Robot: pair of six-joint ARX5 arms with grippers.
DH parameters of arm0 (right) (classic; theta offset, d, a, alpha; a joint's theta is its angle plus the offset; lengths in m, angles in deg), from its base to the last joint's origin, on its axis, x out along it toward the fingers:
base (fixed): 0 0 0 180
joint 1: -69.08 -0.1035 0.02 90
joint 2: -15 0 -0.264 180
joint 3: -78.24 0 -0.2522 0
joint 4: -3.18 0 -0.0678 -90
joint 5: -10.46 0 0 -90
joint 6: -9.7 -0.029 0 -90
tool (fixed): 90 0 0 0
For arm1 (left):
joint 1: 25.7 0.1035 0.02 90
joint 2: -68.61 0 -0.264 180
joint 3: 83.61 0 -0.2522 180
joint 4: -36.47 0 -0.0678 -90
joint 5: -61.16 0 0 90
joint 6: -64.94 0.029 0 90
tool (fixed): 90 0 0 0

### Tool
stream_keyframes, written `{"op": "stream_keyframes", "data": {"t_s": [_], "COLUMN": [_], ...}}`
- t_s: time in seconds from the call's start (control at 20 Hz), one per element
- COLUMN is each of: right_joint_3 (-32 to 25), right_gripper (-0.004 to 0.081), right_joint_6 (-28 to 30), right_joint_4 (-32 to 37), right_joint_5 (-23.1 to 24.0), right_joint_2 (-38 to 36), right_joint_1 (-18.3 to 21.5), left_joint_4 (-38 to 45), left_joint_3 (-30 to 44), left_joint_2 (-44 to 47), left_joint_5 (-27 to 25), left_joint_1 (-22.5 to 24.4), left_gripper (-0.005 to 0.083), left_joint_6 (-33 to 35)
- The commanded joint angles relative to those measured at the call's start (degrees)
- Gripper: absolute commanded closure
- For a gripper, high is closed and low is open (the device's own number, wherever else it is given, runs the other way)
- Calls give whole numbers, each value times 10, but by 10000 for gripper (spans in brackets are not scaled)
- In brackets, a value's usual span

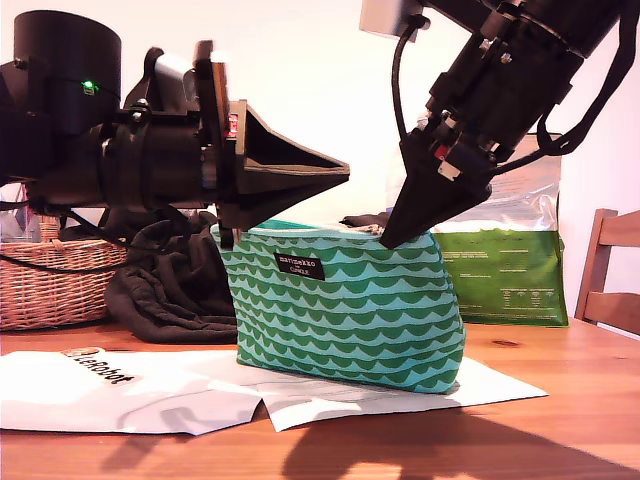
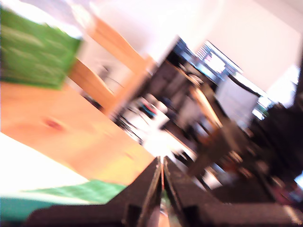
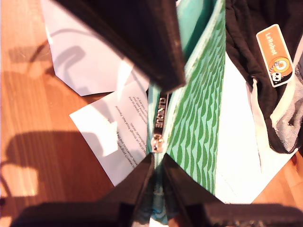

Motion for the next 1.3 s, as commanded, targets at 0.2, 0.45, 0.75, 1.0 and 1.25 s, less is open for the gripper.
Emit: {"op": "stream_keyframes", "data": {"t_s": [0.2, 0.45, 0.75, 1.0, 1.25], "right_joint_3": [-10, -10, -10, -10, -10], "right_gripper": [781, 781, 781, 781, 781], "right_joint_6": [0, 0, 0, 0, 0], "right_joint_4": [2, 6, 6, 7, 9], "right_joint_5": [0, 0, 0, 0, -2], "right_joint_2": [8, 8, 8, 8, 8], "right_joint_1": [-1, -1, -1, -2, -2], "left_joint_4": [-145, -363, -676, -863, -910], "left_joint_3": [-3, -47, -213, -295, -304], "left_joint_2": [91, 106, 104, 85, 49], "left_joint_5": [-23, -60, -89, -67, -25], "left_joint_1": [3, 1, 10, 30, 41], "left_gripper": [795, 693, 603, 603, 515], "left_joint_6": [239, 273, 263, 264, 264]}}
